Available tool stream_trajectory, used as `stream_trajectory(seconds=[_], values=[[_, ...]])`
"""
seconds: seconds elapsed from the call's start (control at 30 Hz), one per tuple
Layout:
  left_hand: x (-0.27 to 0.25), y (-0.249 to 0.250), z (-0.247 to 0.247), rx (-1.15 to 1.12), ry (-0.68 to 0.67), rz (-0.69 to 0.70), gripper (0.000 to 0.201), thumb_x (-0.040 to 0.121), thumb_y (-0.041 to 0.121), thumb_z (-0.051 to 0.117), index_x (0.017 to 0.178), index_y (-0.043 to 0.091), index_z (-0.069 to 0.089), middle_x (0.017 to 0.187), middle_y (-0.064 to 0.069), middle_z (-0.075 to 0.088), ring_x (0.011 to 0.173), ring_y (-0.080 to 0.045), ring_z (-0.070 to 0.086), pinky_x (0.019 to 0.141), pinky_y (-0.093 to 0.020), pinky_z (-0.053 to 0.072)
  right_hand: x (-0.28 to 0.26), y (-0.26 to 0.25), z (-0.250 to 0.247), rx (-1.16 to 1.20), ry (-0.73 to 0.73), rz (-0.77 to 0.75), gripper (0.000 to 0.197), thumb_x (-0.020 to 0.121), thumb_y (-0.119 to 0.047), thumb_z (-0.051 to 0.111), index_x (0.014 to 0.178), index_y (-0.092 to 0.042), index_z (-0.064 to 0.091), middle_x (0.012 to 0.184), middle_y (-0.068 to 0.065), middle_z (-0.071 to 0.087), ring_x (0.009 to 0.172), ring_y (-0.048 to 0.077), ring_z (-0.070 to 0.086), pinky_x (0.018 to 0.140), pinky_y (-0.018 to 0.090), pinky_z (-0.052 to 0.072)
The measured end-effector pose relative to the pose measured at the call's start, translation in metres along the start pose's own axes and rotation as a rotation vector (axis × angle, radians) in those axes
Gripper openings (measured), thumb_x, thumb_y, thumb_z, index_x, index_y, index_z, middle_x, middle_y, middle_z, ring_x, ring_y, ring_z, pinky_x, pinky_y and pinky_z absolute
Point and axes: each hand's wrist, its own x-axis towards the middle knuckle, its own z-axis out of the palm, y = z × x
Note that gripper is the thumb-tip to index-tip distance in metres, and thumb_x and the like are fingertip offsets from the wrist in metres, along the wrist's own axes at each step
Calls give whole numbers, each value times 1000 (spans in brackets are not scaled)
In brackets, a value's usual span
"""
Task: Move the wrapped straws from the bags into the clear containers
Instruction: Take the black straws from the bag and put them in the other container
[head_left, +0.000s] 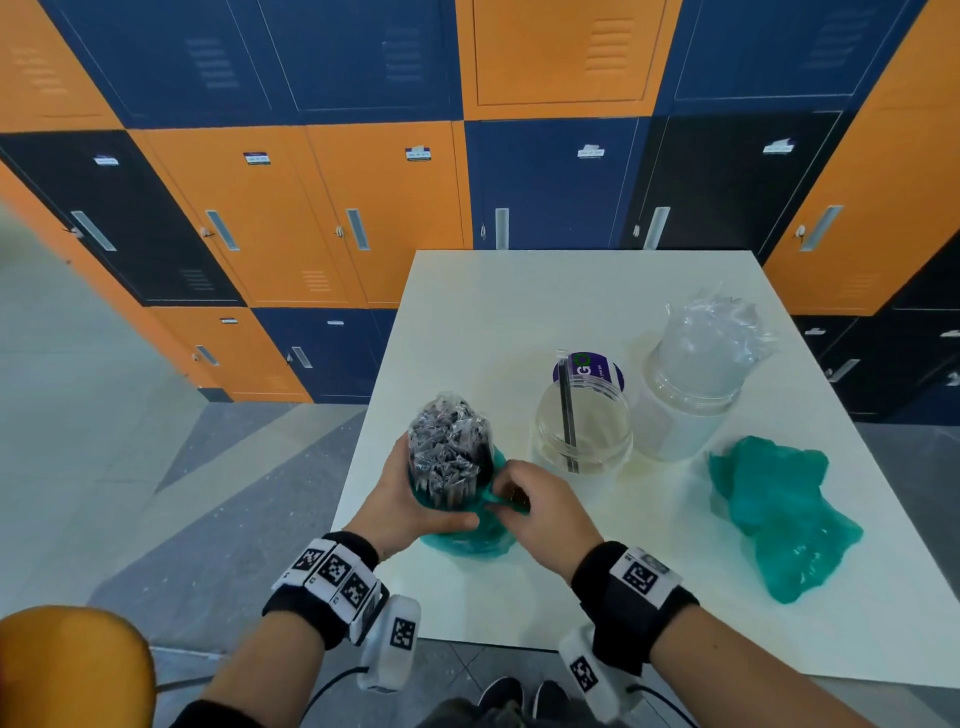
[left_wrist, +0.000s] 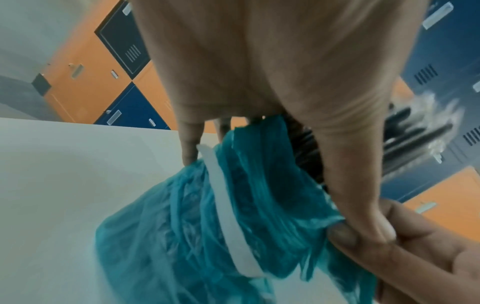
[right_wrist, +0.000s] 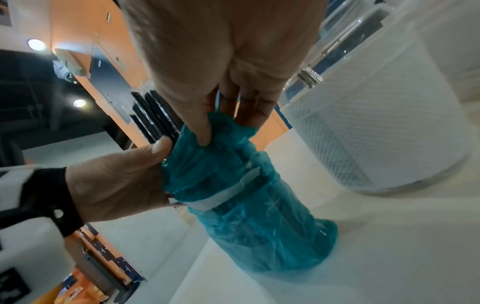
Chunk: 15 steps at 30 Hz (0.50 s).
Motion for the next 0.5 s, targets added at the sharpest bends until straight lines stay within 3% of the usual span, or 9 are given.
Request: stream_trajectory(seconds=[0.07,0.2,0.3,0.43,0.5], values=[[4,-6,4,-3,72,0,97,51,18,97,129,31,41,122,8,59,113,1,56,89,-13,46,1,4,2,-66,-3,3,14,78,-8,66,85,-18,58,86,-4,58,80,16,53,73,31,45],[8,-6,5,8,178,-16,76,55,24,95,118,28,52,110,13,66,98,7,60,76,-8,47,-3,18,0,-299,-97,39,10,84,-11,61,94,-13,60,96,3,58,88,24,55,73,32,42],[10,-8,1,-18,212,-31,75,53,29,95,117,27,56,107,14,69,99,1,64,85,-21,51,-6,21,-4,-313,-127,110,16,87,-15,58,102,-12,62,102,5,59,94,25,57,77,29,43],[13,-11,-4,-30,240,-28,89,43,56,92,120,27,60,109,11,72,102,-6,66,91,-33,54,-3,1,-10,-135,44,43,27,84,-16,59,109,-15,51,106,-3,50,90,12,51,76,20,40],[14,-9,-3,-26,241,-13,91,40,59,90,120,27,61,109,11,72,102,-5,66,89,-30,53,3,-7,-11,-61,148,-8,36,87,-18,60,120,-17,49,111,-6,46,87,8,48,76,11,38]])
